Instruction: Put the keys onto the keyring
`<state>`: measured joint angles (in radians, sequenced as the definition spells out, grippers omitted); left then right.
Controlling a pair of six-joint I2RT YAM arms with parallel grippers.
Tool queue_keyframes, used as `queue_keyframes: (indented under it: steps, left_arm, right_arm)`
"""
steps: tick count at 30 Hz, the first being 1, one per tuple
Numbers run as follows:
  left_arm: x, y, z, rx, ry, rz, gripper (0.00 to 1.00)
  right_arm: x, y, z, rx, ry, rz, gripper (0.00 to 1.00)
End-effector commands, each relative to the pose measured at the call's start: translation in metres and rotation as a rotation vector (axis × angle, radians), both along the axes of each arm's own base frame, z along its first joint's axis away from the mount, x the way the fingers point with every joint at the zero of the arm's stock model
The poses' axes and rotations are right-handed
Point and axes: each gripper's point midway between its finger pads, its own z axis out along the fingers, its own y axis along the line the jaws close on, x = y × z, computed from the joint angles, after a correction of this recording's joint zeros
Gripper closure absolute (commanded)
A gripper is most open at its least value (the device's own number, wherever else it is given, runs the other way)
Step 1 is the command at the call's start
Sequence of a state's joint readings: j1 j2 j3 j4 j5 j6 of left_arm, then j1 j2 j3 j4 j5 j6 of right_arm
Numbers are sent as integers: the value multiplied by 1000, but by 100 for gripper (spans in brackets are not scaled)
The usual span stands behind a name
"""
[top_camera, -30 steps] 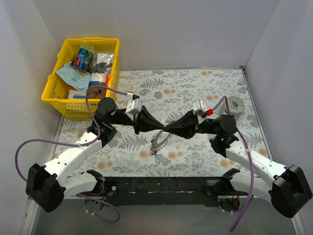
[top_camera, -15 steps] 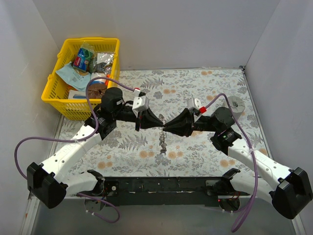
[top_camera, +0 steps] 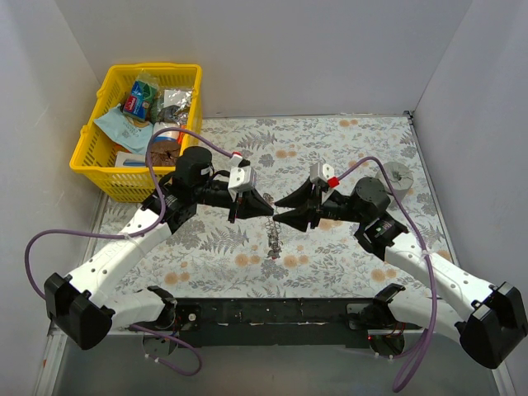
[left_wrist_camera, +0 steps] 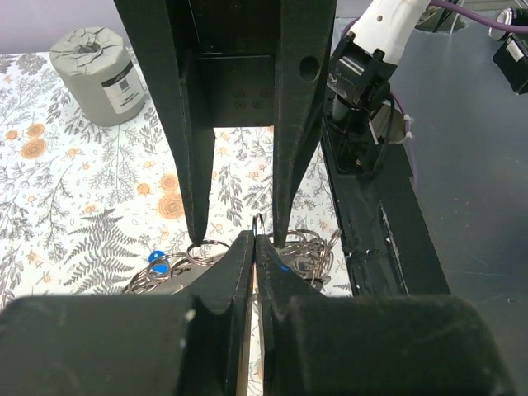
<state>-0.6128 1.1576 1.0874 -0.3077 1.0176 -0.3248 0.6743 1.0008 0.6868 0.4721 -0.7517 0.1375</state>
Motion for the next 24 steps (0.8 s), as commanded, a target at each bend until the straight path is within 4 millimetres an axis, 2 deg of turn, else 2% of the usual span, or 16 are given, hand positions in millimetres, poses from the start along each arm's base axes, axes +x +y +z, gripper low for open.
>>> queue_keyframes:
  steps: [1, 3, 7, 16, 24]
  left_arm:
    - [-9, 0, 20, -34, -52, -51, 100]
    - [-10, 0, 19, -33, -50, -52, 100]
    - [-8, 0, 18, -28, -49, -49, 100]
    - [-6, 0, 14, -10, -41, -41, 100]
    - [-6, -2, 9, 5, -34, -42, 100]
  right_arm:
    - [15, -4, 25, 30, -69, -94, 50]
    - [17, -5, 24, 29, -68, -108, 50]
    - [17, -5, 25, 30, -74, -110, 56]
    - [5, -5, 28, 38, -109, -48, 67]
    - [2, -5, 32, 46, -119, -35, 68]
